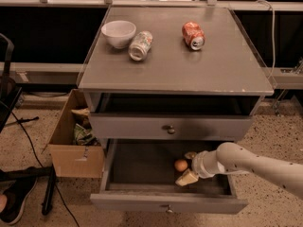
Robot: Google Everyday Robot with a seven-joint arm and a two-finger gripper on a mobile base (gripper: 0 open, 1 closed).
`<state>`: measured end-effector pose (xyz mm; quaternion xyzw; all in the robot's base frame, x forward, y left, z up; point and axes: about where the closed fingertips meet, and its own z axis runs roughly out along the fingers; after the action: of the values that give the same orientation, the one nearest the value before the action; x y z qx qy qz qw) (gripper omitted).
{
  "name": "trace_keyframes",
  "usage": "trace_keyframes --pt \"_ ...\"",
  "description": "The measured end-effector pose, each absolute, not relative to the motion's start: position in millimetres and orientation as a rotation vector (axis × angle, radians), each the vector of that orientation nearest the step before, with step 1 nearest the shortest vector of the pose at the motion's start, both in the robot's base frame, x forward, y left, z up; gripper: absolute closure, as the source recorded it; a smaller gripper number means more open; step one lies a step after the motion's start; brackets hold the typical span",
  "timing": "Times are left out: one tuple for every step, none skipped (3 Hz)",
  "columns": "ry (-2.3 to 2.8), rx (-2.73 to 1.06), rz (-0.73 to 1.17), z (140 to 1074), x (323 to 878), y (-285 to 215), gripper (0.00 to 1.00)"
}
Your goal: Pick orange from middle drawer and place on counter
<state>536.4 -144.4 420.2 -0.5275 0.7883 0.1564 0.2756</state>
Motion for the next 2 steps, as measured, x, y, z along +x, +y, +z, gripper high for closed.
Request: trace_keyframes --pt "2.113 -1.381 0.413 407.9 545.1 -147.3 0.20" --pt "2.086 -1.347 0.406 399.5 552.2 -149.1 0.13"
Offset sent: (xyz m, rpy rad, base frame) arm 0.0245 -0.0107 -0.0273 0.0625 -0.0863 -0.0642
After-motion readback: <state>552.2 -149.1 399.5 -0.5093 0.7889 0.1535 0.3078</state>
